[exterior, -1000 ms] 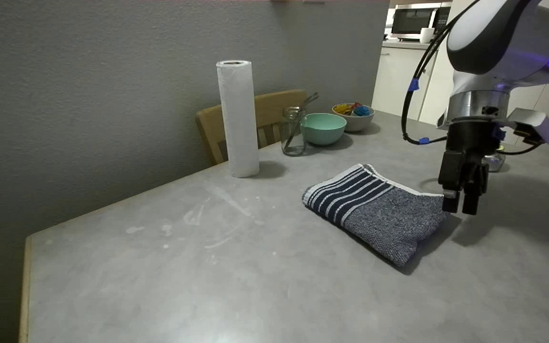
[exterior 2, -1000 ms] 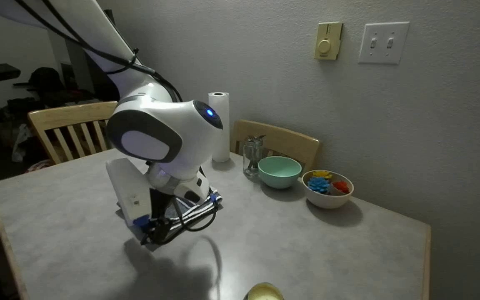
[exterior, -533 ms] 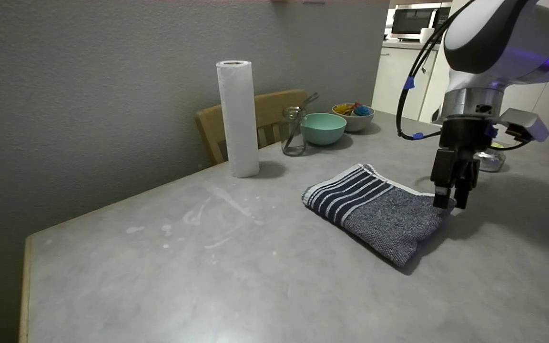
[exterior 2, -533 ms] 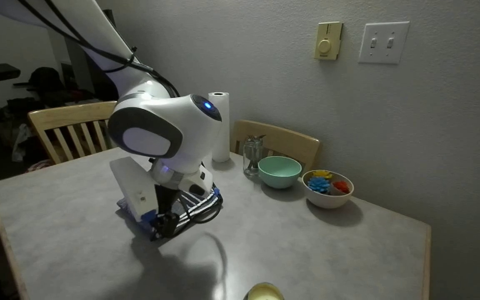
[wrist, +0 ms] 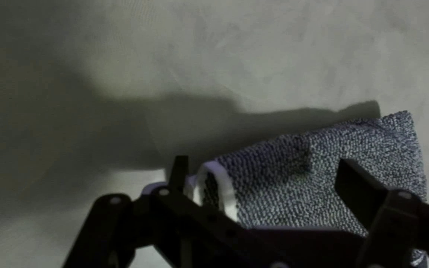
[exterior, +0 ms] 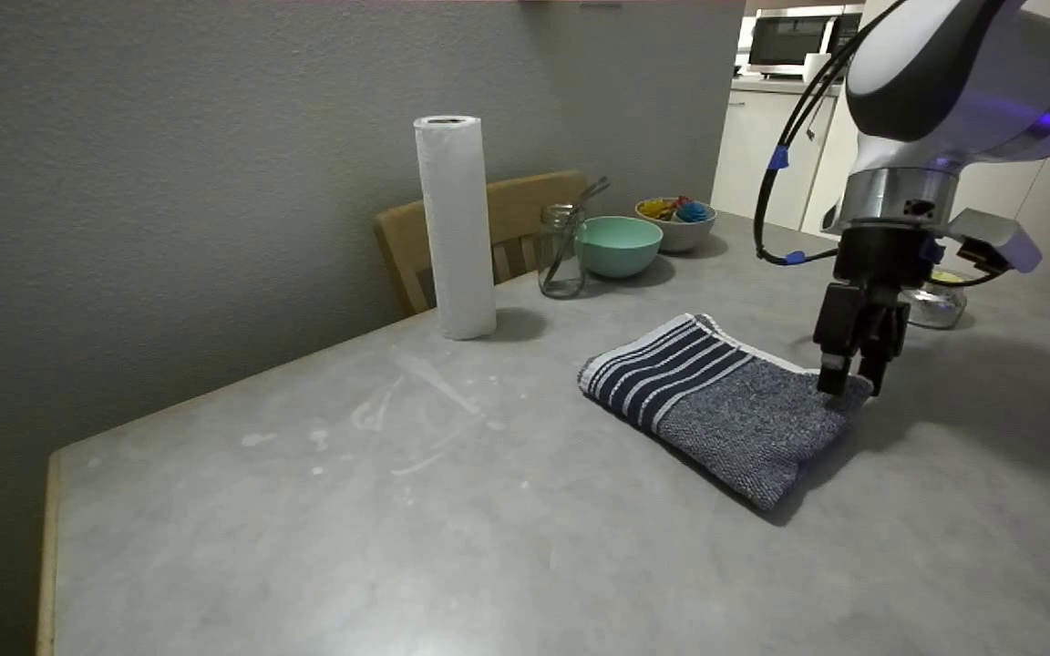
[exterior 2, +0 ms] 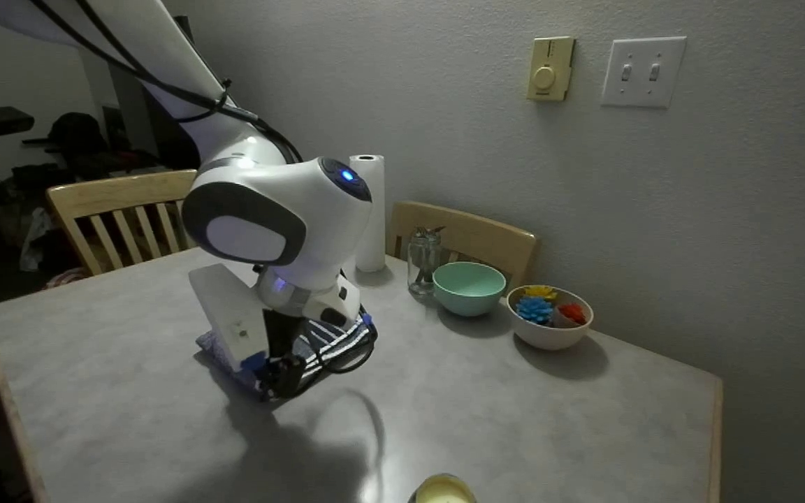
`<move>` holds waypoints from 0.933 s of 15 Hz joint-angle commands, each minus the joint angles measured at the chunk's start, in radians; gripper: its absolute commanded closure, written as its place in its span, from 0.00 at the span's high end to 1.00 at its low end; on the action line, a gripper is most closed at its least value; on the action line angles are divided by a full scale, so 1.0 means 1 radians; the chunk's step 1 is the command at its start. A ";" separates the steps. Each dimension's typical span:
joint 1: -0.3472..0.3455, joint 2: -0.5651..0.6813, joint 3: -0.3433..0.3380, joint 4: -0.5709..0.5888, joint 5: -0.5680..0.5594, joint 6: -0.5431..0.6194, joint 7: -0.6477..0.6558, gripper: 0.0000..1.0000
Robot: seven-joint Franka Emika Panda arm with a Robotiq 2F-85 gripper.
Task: Unfold the towel once
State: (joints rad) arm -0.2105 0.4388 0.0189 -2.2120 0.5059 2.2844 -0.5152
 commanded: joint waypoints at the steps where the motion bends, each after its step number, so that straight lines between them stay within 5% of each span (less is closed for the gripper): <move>1: -0.040 0.040 0.024 0.019 0.034 0.004 -0.028 1.00; 14: -0.017 0.017 0.037 0.032 -0.003 -0.039 0.045 1.00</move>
State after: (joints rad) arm -0.2328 0.4754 0.0493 -2.1814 0.5245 2.2739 -0.5029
